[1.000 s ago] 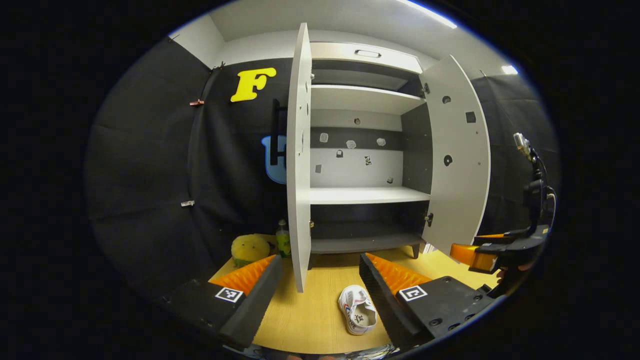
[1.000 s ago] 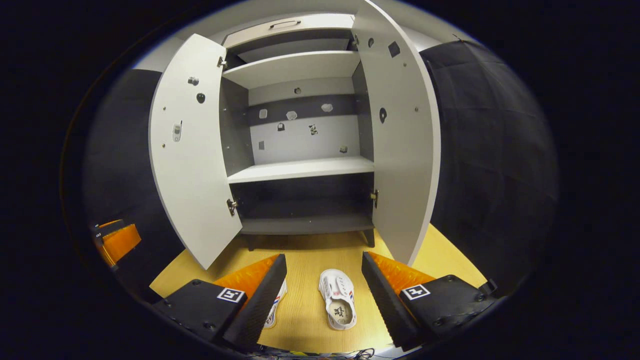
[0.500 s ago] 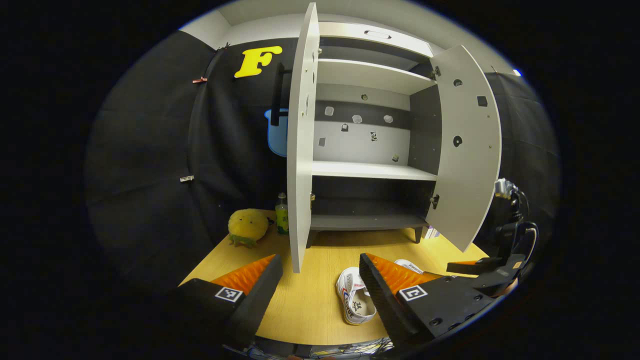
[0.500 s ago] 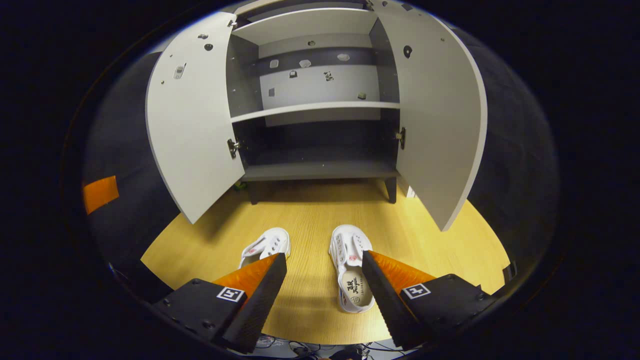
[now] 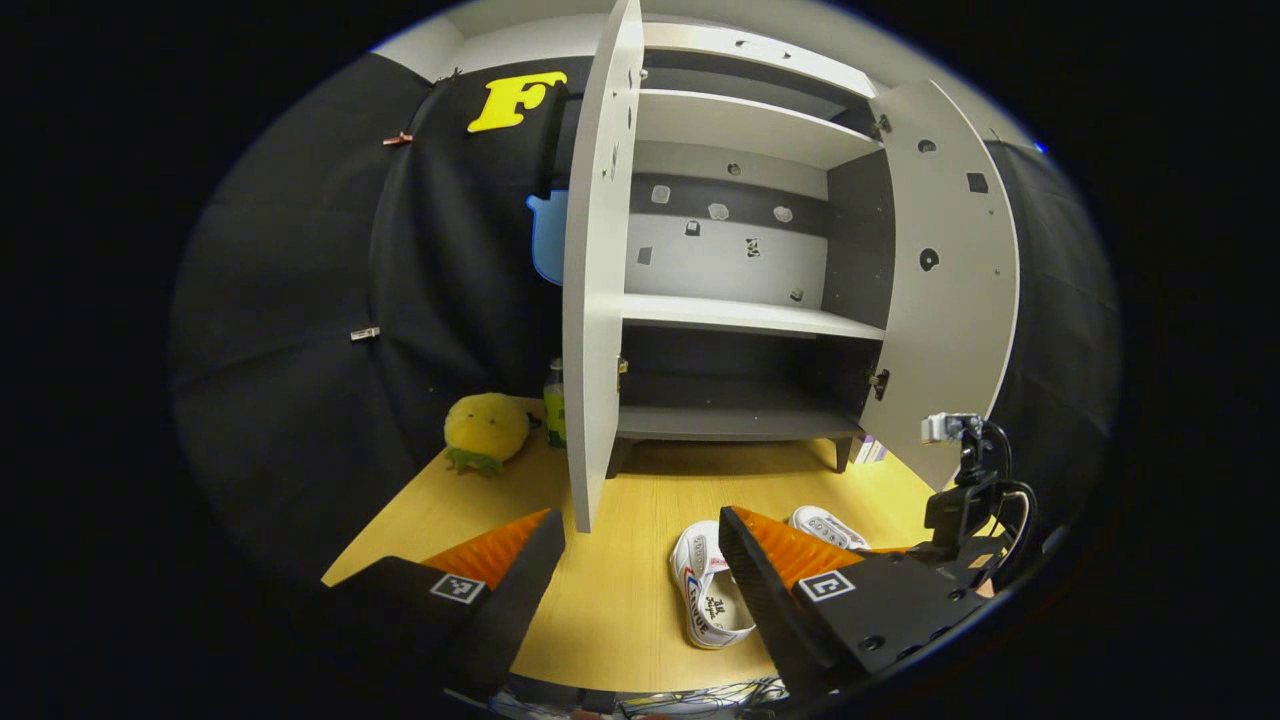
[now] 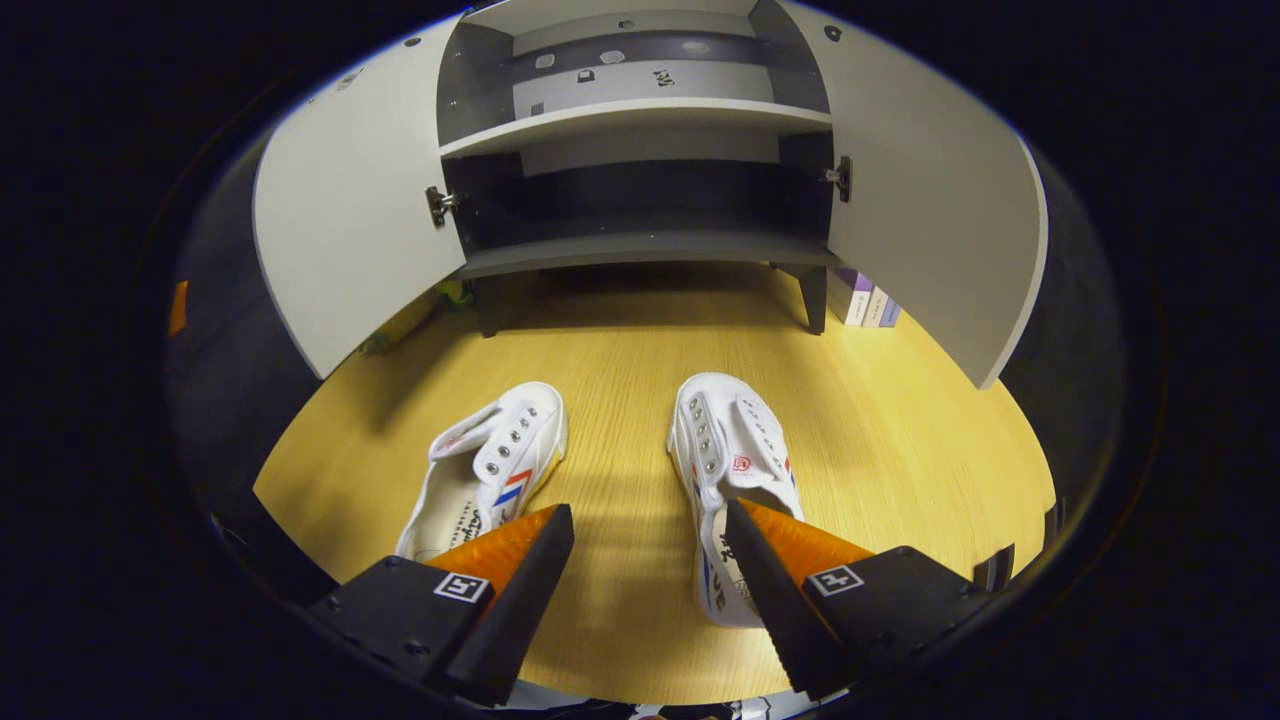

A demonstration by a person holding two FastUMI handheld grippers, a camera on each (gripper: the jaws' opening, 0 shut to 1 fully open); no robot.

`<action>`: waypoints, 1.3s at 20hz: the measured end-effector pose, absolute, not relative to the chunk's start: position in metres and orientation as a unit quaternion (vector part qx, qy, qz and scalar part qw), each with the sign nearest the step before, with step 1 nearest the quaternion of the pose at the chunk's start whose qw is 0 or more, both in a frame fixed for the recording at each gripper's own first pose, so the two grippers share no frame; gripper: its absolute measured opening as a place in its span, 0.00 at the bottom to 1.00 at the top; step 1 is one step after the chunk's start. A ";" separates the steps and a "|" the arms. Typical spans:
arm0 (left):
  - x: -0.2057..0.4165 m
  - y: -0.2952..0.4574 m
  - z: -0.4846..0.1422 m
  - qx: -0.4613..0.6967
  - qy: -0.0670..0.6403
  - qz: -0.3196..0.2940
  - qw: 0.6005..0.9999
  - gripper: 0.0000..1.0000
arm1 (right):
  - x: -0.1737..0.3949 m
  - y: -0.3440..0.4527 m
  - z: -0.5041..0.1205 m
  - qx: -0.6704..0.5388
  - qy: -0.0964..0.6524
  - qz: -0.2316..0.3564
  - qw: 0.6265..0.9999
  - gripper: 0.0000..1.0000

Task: Grab one shoe with the right hand and put it into the shoe cabinet, grab the other shoe with the left hand and put it into the shoe cabinet; then close the right door with the right hand and the left door with the left hand.

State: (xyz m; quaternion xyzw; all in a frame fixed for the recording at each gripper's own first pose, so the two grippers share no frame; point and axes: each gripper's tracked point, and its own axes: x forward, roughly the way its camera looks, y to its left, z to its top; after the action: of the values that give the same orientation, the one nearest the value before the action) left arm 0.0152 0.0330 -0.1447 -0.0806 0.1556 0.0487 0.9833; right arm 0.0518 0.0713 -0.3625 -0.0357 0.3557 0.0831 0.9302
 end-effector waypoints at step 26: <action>0.027 -0.017 -0.111 -0.068 0.178 0.192 0.963 0.97 | 0.108 0.057 -0.412 -0.093 0.398 0.163 0.898 0.12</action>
State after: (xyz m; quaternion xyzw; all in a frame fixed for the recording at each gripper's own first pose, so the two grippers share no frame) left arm 0.0273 -0.0167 -0.1107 -0.0682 0.1781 0.1925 0.9626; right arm 0.1082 0.0566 -0.4120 -0.0927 0.3980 0.1630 0.8980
